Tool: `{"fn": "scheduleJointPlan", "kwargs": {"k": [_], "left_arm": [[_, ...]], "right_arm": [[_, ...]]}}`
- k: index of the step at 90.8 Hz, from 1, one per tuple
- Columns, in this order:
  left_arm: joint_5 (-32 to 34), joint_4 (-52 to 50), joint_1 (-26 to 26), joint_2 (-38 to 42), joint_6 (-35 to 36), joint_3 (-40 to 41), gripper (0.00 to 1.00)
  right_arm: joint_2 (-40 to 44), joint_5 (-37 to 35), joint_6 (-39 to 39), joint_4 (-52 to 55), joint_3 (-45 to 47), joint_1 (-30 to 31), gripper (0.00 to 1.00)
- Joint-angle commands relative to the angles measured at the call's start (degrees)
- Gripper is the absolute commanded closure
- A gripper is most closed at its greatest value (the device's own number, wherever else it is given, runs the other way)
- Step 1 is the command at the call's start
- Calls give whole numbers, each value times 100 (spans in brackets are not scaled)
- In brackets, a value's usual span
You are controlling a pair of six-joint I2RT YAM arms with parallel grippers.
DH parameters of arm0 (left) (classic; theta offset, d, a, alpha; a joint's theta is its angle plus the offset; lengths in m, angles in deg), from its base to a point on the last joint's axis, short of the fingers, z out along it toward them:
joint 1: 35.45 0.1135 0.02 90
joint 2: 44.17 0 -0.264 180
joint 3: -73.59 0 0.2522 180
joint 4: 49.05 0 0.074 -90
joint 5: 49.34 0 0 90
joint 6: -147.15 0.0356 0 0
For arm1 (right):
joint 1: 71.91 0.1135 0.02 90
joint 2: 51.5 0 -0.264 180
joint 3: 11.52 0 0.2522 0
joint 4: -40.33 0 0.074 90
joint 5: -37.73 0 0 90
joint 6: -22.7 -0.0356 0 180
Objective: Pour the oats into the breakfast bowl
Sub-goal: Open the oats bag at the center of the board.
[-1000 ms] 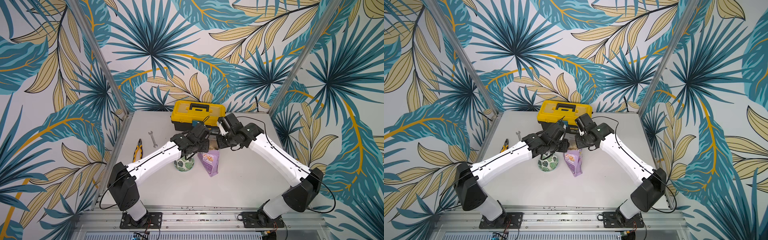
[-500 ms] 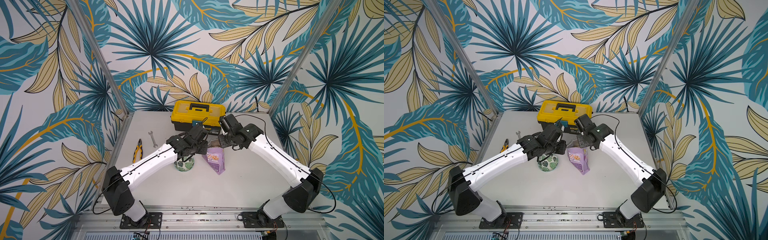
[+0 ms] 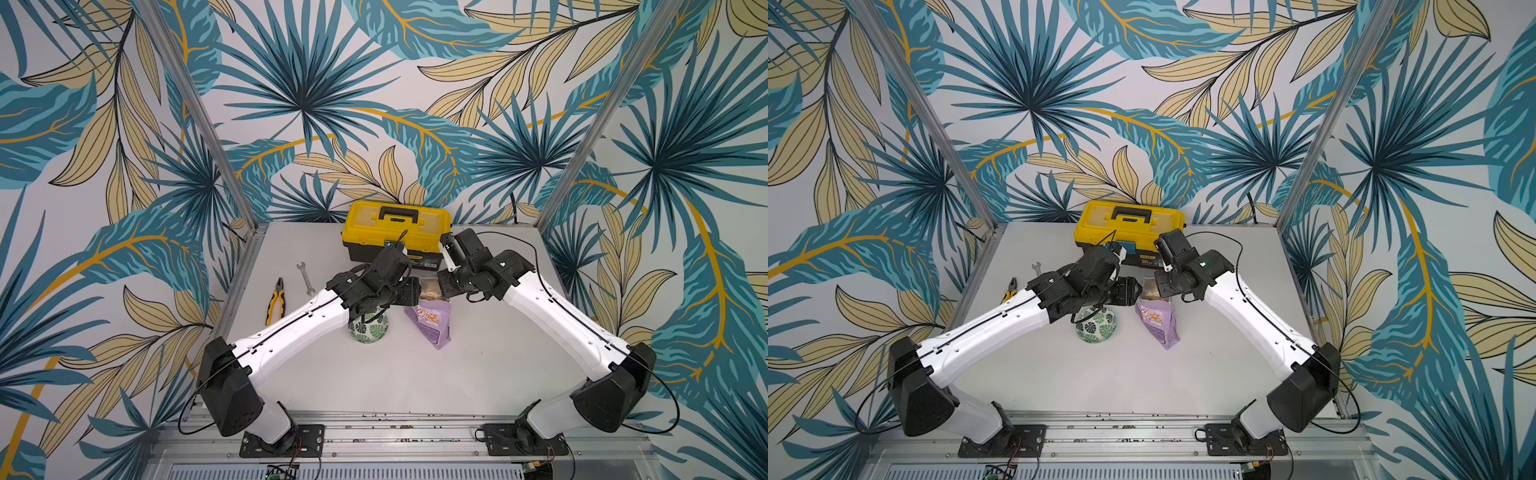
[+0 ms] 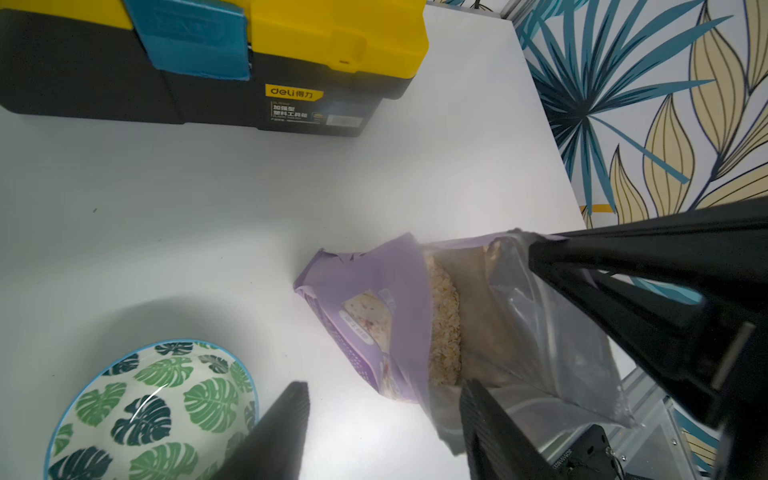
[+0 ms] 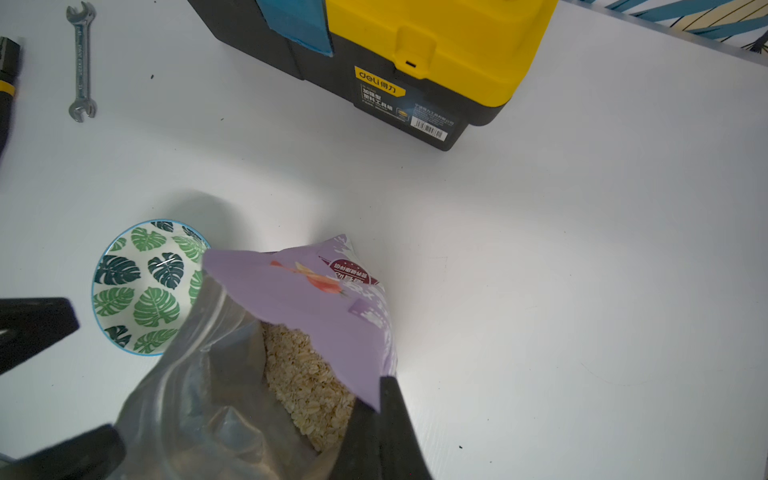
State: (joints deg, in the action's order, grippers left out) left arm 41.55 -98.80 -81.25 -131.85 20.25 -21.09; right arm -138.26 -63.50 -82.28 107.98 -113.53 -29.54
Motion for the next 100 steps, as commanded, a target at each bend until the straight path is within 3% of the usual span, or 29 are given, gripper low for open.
{"fn": "scheduleJointPlan", "kwargs": {"k": [1, 18, 39, 56, 63, 68, 79, 86, 93, 100], "left_arm": [[-255, 231, 20, -293, -6, -193, 36], [12, 89, 19, -733, 190, -443, 42], [322, -245, 35, -740, 344, -460, 79], [316, -411, 20, -529, 378, -311, 96], [331, -443, 27, -476, 390, -245, 100], [344, -425, 19, -422, 378, -186, 100], [278, -349, 19, -274, 319, -119, 100], [230, -376, -1, -227, 300, -150, 100], [199, -472, -33, -227, 292, -215, 100], [152, -579, -58, -228, 282, -274, 100]], "right_arm": [[236, 155, -45, -388, 108, -10, 100], [254, 232, -69, -483, 179, -16, 100], [272, -383, 59, -374, 292, -18, 100], [138, -1163, 134, -239, 182, -18, 100], [134, -965, 179, -321, 170, -18, 100], [262, -449, 234, -574, 247, -30, 98], [613, 839, 312, -1131, 588, -174, 87], [801, 1211, 370, -1287, 761, -260, 81], [1026, 1462, 406, -1484, 919, -374, 67], [1402, 1637, 434, -1713, 1157, -462, 47]]}}
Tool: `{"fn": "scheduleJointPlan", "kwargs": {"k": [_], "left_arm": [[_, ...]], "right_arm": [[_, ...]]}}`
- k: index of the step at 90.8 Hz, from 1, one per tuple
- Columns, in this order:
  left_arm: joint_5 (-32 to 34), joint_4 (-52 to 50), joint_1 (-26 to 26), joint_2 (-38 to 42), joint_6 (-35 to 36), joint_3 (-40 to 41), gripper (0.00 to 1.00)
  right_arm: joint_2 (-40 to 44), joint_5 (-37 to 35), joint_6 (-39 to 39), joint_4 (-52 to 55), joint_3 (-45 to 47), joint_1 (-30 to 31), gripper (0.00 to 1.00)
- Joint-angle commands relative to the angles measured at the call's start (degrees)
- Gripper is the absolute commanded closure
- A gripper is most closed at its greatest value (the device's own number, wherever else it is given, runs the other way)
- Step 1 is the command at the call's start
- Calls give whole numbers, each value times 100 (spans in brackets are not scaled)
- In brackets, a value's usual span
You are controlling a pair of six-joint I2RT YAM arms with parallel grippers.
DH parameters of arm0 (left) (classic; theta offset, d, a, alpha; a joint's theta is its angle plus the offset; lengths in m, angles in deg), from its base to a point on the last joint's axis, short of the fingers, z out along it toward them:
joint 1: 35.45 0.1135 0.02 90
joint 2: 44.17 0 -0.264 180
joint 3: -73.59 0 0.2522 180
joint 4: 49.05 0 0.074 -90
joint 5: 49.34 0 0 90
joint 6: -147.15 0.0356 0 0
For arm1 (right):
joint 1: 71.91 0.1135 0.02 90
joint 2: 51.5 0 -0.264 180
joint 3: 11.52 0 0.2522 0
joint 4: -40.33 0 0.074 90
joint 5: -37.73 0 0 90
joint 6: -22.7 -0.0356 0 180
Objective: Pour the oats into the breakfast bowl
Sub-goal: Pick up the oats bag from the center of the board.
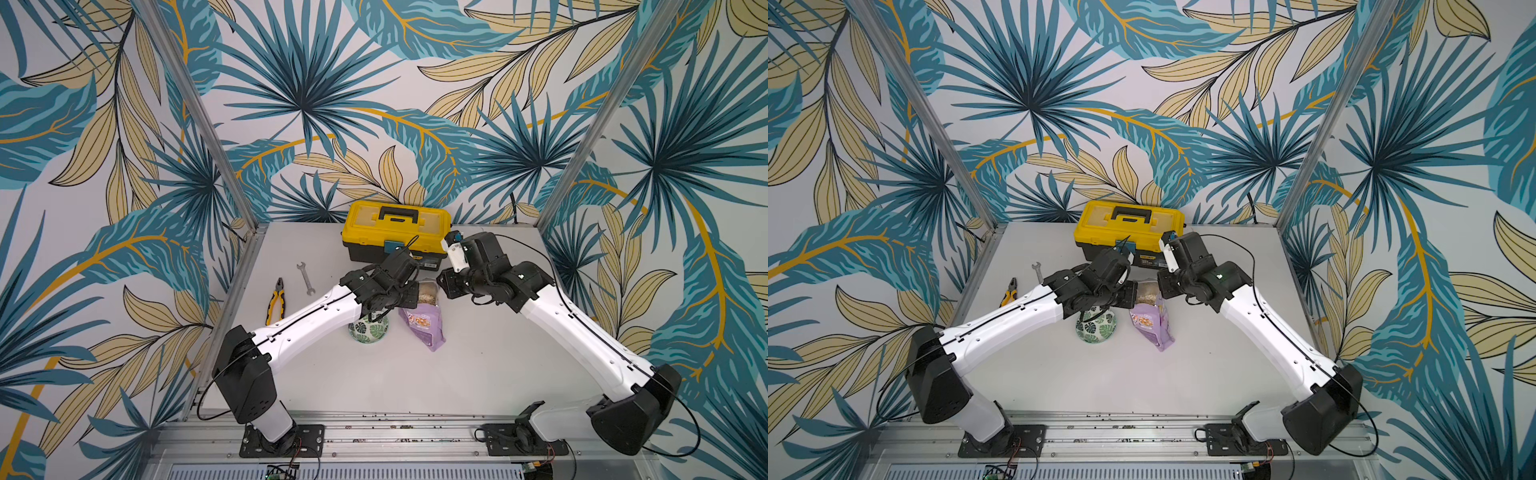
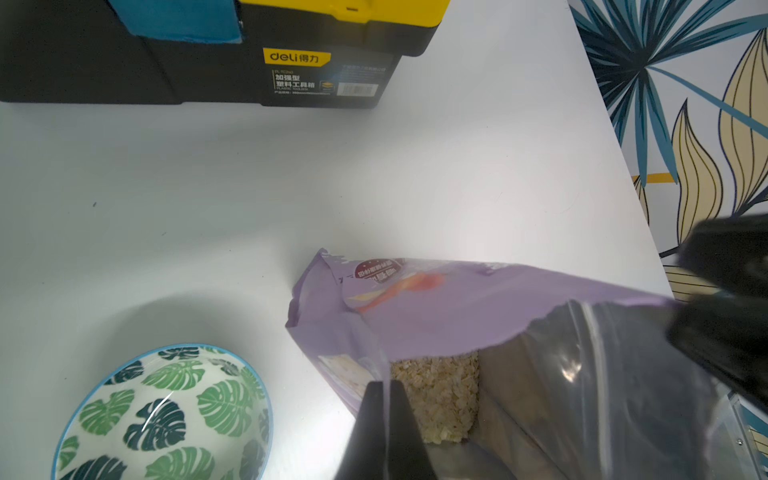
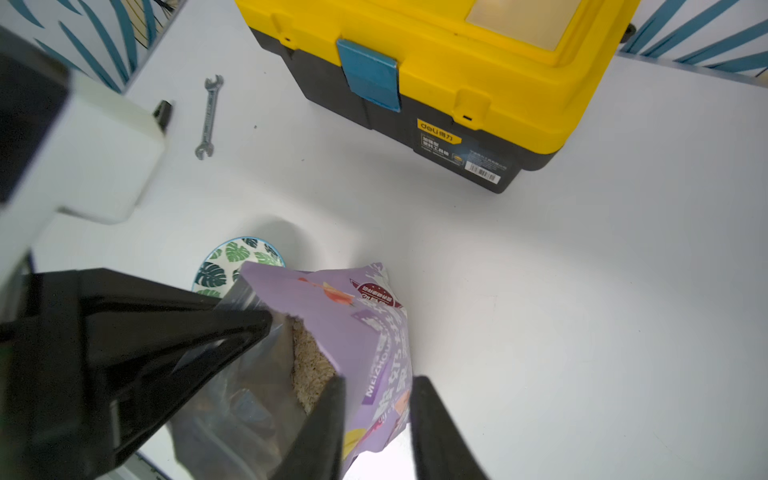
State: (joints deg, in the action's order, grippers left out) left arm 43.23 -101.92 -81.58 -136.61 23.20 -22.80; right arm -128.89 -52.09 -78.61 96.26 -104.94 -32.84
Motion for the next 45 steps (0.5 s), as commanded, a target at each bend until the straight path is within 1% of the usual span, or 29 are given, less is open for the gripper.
{"fn": "scheduleJointPlan", "kwargs": {"k": [1, 7, 13, 20, 25, 31, 45], "left_arm": [[-22, -287, -27, 251, -14, -108, 100], [-37, -376, -24, 258, -11, -115, 100], [-12, -448, -30, 268, -15, -104, 100], [-11, -488, -36, 279, -15, -109, 100], [-15, -515, -29, 270, -12, -117, 100], [-33, -511, -35, 264, -12, -127, 100], [-47, -558, -39, 261, -1, -166, 100]], "right_arm": [[515, 511, 67, -577, 361, -138, 44], [947, 571, 94, -855, 773, -154, 27], [1389, 670, 128, -1165, 1260, -154, 13], [1882, 805, 218, -1446, 1838, -153, 2], [2141, 834, 222, -1669, 2250, -154, 1], [2434, 1094, 219, -2106, 2848, -146, 1], [3060, 1781, 171, -4176, 4447, 11, 1]]}}
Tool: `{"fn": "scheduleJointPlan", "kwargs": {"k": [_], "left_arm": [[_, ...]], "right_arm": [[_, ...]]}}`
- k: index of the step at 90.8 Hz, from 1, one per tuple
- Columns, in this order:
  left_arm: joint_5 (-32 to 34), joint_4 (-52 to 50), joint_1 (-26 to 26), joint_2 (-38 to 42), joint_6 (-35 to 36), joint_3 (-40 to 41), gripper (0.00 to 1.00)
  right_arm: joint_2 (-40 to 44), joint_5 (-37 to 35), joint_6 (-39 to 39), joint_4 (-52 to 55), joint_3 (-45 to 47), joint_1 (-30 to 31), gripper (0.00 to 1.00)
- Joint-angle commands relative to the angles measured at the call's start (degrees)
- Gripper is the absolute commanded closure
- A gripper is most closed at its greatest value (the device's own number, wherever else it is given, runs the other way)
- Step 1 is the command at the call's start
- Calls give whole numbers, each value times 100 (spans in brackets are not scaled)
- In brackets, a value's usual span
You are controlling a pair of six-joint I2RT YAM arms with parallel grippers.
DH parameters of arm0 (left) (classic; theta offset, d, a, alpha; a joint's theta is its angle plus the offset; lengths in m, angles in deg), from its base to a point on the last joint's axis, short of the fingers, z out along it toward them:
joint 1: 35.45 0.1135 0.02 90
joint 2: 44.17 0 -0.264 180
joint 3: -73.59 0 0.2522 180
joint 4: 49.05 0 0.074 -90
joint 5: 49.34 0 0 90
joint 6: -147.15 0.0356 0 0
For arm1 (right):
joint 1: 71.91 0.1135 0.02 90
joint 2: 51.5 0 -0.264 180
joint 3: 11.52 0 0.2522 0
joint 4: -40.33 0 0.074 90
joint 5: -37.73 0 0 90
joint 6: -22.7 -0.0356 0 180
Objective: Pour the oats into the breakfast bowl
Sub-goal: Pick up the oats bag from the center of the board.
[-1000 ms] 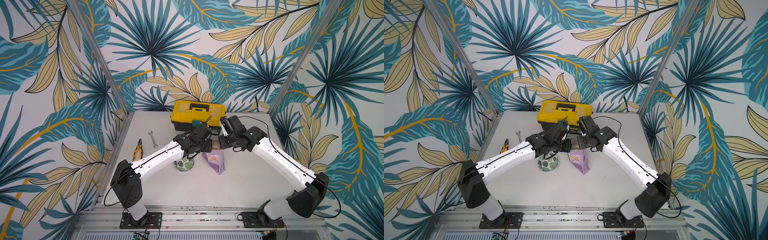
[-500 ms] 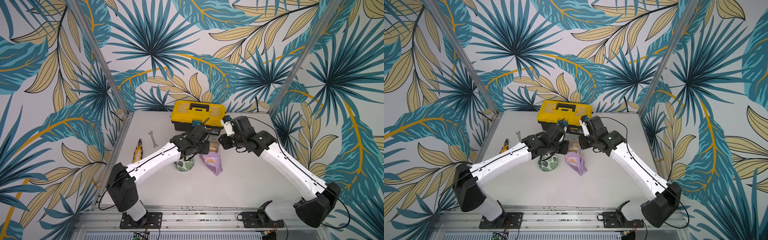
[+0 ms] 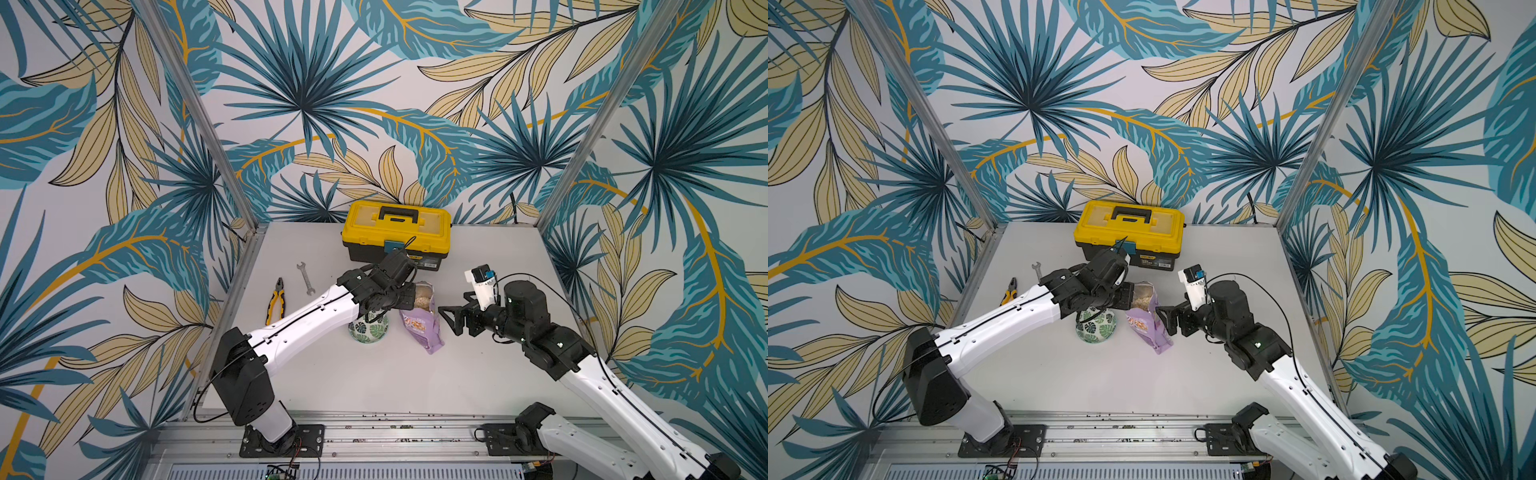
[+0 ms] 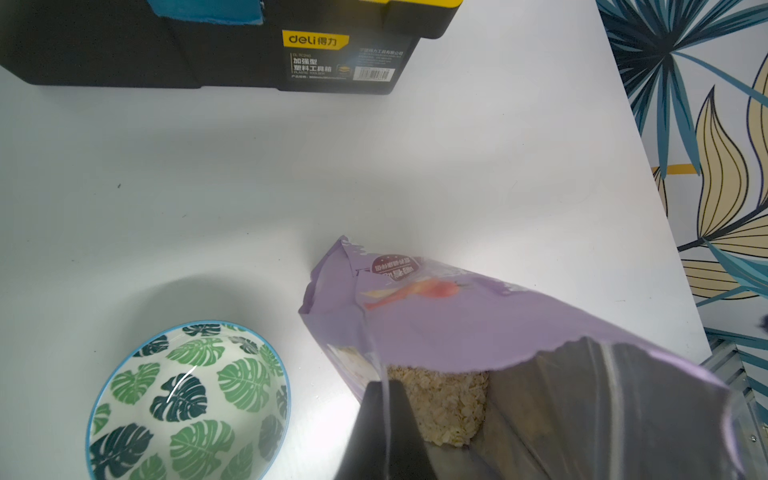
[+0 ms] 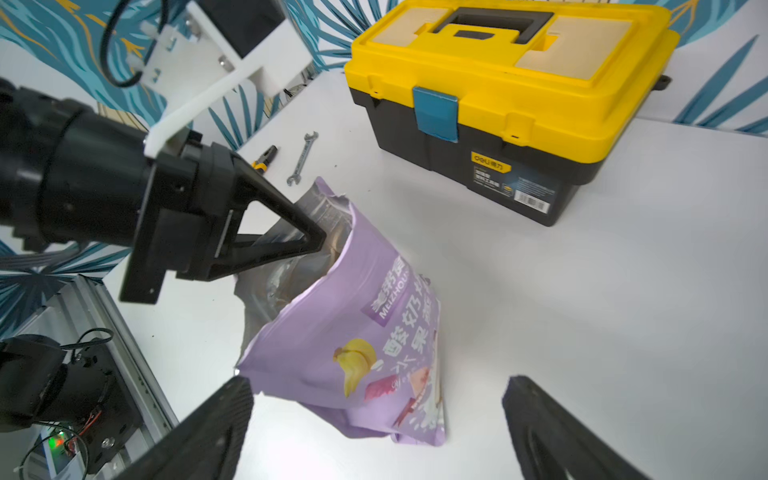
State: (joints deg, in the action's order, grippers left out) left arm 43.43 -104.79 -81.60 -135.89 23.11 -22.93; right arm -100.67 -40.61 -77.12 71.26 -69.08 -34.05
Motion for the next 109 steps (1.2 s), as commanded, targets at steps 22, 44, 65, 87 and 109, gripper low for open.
{"fn": "scheduleJointPlan", "kwargs": {"k": [22, 44, 65, 87, 109], "left_arm": [[-40, -299, -56, 215, -34, -139, 100], [-4, -365, -80, 182, -40, -187, 100], [-24, -401, -126, 115, 28, -258, 100], [-308, -311, -149, -68, 160, -336, 100], [-402, -379, -157, -167, 290, -401, 100]], "right_arm": [[45, 205, 873, -3686, 2239, 581, 1], [-678, -640, 1387, -5073, 2959, 704, 1], [-1783, -743, 1605, -6349, 3266, 700, 1], [-2860, -606, 1622, -7410, 3266, 704, 3], [-3529, -346, 1454, -7578, 3052, 698, 19]]}}
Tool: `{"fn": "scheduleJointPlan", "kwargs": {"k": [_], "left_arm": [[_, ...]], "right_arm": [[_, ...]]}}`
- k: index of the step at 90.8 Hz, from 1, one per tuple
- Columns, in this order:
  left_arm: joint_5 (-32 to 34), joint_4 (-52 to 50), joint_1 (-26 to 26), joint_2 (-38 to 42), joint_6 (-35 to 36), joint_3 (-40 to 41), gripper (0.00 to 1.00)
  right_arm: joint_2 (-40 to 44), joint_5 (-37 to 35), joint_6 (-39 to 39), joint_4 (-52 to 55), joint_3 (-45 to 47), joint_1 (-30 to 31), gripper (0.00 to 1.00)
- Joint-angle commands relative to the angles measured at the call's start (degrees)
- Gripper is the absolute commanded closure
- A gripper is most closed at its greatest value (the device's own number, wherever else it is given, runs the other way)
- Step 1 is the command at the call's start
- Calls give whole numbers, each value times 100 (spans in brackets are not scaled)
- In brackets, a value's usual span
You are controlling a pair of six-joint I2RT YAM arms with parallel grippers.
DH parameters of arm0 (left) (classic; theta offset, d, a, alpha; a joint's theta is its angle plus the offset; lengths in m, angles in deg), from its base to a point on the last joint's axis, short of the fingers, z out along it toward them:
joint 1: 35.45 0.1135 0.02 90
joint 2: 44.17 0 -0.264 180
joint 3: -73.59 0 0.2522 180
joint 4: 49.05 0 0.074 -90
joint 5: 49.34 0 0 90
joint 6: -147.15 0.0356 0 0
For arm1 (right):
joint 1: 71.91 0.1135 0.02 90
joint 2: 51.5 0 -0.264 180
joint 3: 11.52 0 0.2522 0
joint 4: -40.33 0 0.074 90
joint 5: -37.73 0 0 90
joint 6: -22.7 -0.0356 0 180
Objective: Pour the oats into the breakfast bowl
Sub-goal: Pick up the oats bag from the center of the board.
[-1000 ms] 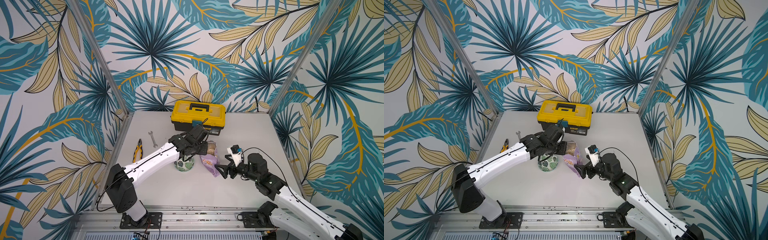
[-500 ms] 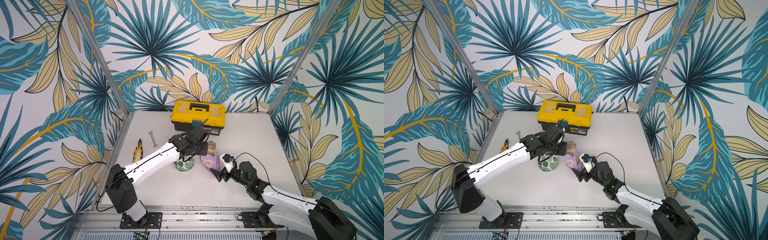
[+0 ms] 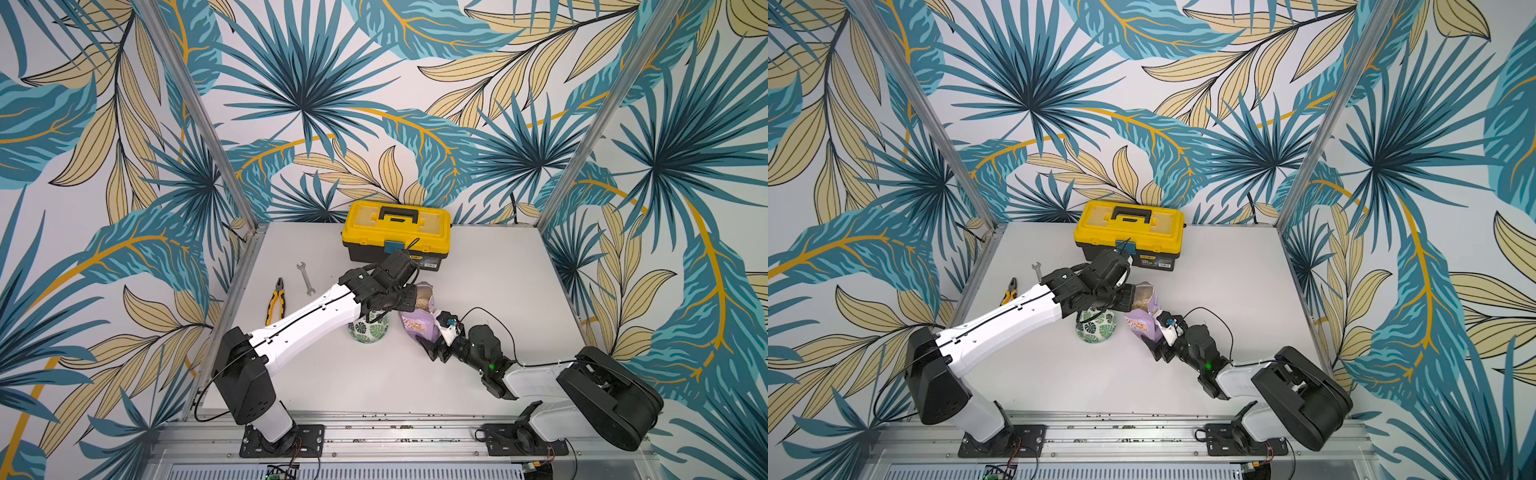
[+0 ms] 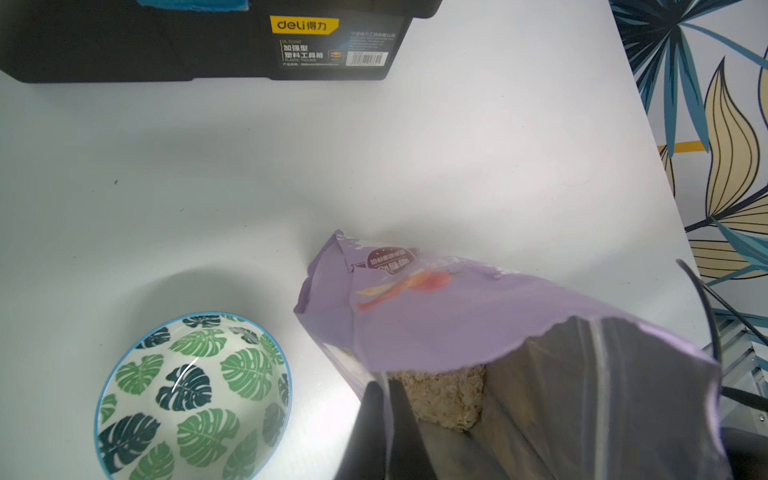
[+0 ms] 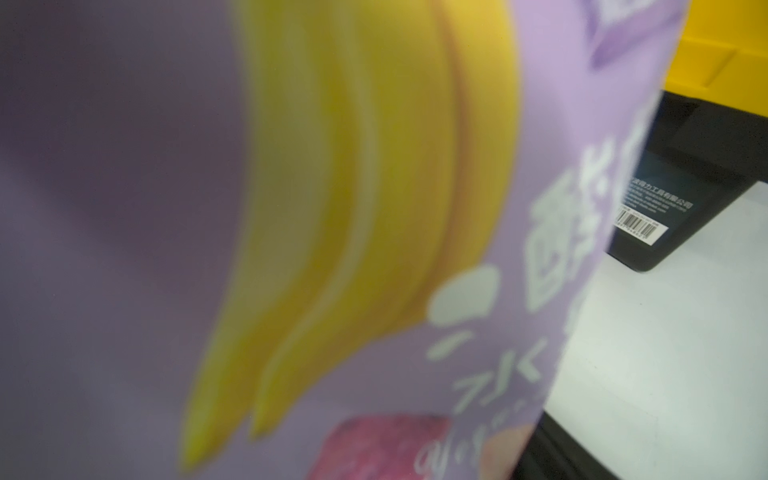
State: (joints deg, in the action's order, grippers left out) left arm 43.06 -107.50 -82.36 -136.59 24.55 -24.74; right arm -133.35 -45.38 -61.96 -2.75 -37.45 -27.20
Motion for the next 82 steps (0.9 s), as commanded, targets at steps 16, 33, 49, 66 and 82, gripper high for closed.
{"fn": "scheduleJointPlan", "kwargs": {"k": [16, 33, 49, 66, 82], "left_arm": [[-410, -120, -81, -179, 185, -263, 100], [-250, -149, -81, -132, 153, -224, 100], [64, -408, -82, -54, 103, -173, 100], [336, -560, -82, 221, -78, 68, 100], [541, -521, -85, 362, -158, 327, 93]], "right_arm": [[-568, 281, -265, -177, -222, -77, 33], [-760, 360, -467, -40, -322, -247, 65], [-726, 390, -492, 145, -354, -412, 90], [-579, 151, -486, 268, -348, -541, 100], [-391, 141, -487, 340, -383, -586, 100]]}}
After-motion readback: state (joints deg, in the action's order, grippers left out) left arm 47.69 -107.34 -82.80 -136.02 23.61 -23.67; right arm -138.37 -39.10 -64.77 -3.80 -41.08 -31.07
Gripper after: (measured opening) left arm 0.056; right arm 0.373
